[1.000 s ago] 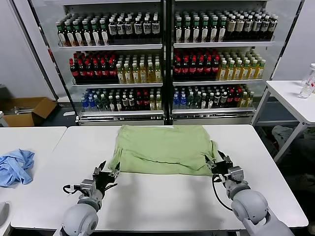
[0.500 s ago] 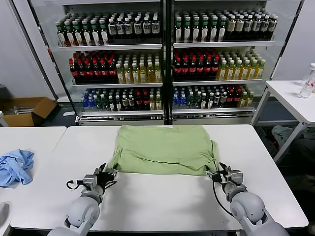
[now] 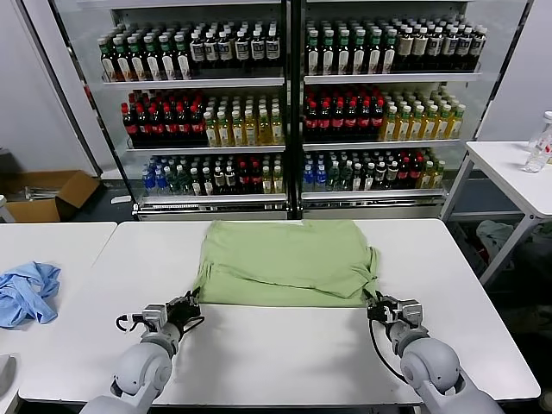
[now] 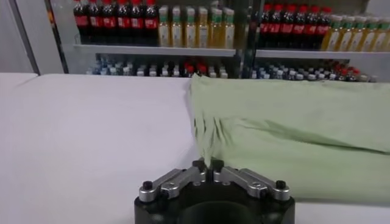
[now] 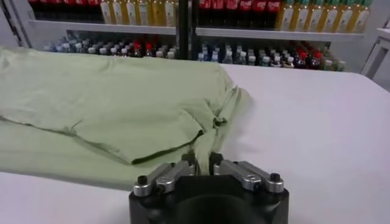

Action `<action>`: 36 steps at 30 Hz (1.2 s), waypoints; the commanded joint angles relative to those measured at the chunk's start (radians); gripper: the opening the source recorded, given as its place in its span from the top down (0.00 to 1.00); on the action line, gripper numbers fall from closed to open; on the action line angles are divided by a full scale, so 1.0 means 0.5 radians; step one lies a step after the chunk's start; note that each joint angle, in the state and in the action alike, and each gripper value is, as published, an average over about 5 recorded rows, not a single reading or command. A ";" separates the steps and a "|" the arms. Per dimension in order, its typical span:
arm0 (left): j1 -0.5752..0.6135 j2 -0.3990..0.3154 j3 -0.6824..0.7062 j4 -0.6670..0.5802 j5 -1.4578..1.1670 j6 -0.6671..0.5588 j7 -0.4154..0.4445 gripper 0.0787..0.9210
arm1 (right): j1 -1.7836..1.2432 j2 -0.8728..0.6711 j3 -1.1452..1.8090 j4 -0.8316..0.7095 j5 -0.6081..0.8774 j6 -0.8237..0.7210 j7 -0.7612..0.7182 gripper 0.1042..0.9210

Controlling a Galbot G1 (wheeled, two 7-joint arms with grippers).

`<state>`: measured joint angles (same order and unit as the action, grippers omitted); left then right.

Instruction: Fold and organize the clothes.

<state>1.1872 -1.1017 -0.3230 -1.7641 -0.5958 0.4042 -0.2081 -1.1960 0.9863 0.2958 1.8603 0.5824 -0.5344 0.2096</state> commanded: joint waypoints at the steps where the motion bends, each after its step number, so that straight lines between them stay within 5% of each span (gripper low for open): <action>1: 0.642 -0.019 -0.251 -0.549 -0.008 -0.005 0.029 0.98 | -0.413 -0.036 0.180 0.374 -0.009 -0.015 -0.004 0.94; 13: 1.285 -0.150 -0.513 -1.084 0.270 0.042 -0.031 0.98 | -1.052 0.043 0.506 0.843 -0.417 -0.049 -0.121 0.94; 18: 1.314 -0.163 -0.535 -1.157 0.308 0.047 -0.024 0.94 | -0.992 0.062 0.509 0.866 -0.497 -0.011 -0.144 0.82; 27: 0.999 0.024 -0.773 -1.166 -0.045 0.014 -0.042 0.63 | -0.606 -0.051 0.522 0.824 -0.195 0.022 -0.082 0.51; 36: 0.276 0.140 -0.402 -0.544 -0.082 0.054 -0.108 0.33 | 0.648 0.113 -0.138 -0.058 -0.150 0.001 -0.036 0.21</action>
<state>1.6346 -1.0952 -0.6242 -2.2585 -0.5756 0.4230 -0.2428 -1.3178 0.9972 0.4258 2.1176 0.4683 -0.5348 0.1780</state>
